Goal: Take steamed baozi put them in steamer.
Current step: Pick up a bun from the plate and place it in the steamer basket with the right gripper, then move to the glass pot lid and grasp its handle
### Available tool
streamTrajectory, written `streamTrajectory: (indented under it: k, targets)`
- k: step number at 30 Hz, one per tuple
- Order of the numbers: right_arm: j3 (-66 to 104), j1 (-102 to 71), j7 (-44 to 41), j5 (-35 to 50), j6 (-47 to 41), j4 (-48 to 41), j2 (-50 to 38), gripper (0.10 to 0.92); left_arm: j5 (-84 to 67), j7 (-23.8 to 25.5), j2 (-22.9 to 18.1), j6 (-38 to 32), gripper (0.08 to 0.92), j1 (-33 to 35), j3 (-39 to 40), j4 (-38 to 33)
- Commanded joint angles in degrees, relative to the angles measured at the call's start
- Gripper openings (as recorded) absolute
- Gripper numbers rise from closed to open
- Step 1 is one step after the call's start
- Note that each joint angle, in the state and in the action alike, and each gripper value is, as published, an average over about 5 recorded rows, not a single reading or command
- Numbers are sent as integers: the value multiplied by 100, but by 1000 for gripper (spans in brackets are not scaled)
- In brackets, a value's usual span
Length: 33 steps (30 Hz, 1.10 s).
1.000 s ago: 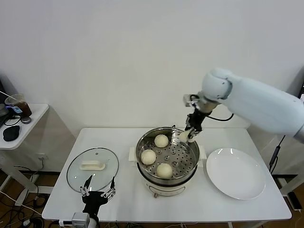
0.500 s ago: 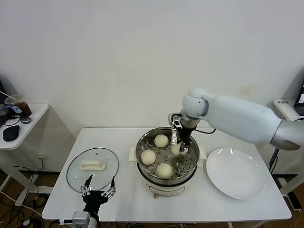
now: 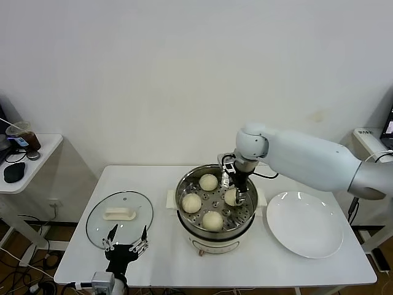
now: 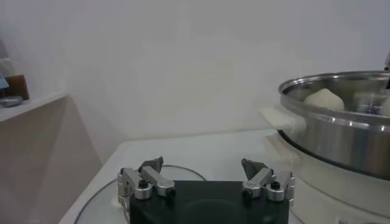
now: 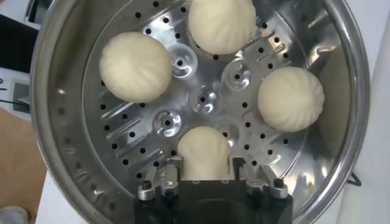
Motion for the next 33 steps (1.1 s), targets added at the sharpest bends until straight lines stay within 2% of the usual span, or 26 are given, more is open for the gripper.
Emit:
streamTrajectory:
  k: [1,5,8,19,25,30,33]
  targets:
    - [345,70,-67,71,66,231,-420,720,-44,7,5,-10,823,41,4,-49]
    - [1218,-106,-128,223,110,566,-899,805,-91,4,2,-16,823,76,-48,-117]
    - [2405,-638,179,513,160,769,-1326,820,-82,1,-15,-32,823,127,-71,-187]
    - [6840,-3599,3196,1904,899,998,-2168,823,40,-60,-138,-470,823,284,-57,-180]
    - [9066,-5655,4678,2381,1476,1069,-1819,823,56,-201,-137,-1209,823,193,-133,-18]
    - [10828,-7673,5849,2600,1883,1499,-903,823,1114,-460,-148,-2601,823,-180,-477,668]
    - [11374,-8588,6213,2604,2089,1767,-294,823,1260,-562,-40,-2845,823,-350,-525,867]
